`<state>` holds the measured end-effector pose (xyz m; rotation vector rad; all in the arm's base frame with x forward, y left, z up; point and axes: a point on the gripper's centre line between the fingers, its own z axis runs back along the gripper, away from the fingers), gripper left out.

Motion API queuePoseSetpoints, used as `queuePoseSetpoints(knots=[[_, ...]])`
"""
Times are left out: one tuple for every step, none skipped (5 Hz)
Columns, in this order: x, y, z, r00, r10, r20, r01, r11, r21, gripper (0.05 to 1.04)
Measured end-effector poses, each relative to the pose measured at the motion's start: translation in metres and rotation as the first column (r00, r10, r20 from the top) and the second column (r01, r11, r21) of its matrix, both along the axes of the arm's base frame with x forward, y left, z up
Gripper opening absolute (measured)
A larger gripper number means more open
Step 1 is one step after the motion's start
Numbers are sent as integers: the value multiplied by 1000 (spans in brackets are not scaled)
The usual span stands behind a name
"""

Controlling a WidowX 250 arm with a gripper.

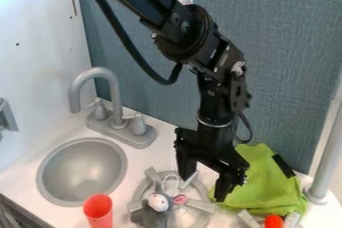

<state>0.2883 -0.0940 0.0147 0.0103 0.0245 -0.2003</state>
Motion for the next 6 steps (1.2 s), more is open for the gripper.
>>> queuePoseSetpoints(knots=[[-4, 1, -10, 1000, 1, -30, 0, 1000, 7, 1001], [2, -21, -20, 999, -36, 9, 37, 999, -37, 1001], [6, -57, -33, 996, -85, 37, 88, 992, -89, 1001], [8, -78, -48, 992, -123, 29, 125, 985, -116, 1001], [10, -85, -57, 995, -104, 13, 105, 988, -113, 1001], [10, -84, -71, 996, -75, -52, 71, 994, -78, 1001]])
